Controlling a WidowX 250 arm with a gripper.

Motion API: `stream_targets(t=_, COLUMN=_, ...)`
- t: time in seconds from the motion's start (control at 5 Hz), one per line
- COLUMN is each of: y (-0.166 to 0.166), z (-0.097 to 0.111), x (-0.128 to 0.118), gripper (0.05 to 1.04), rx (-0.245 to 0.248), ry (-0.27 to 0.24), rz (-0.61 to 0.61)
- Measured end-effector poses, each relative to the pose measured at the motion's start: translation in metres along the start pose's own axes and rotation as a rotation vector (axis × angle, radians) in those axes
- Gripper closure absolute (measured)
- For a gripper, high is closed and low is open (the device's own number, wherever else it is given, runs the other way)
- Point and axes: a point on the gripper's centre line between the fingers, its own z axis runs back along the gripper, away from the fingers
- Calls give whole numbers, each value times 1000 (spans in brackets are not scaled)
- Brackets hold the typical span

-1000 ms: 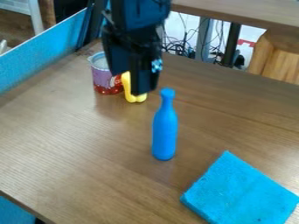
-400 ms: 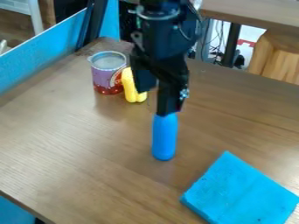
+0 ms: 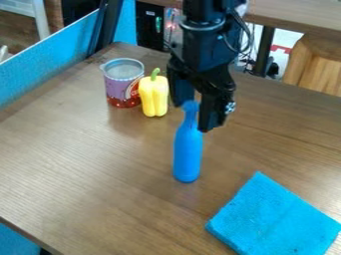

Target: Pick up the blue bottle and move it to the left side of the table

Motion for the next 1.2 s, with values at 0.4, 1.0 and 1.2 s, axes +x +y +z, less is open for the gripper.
stream_targets(t=0.4, y=2, z=1, x=11, gripper=688, rx=3, ry=-26, rz=17)
stream_targets(t=1.0, y=-1, z=25, x=-6, gripper=998, rx=-73, ry=-4, rz=2)
stream_targets(t=1.2, y=0, z=34, x=-5, gripper=804, rx=-83, ry=-15, rz=-7)
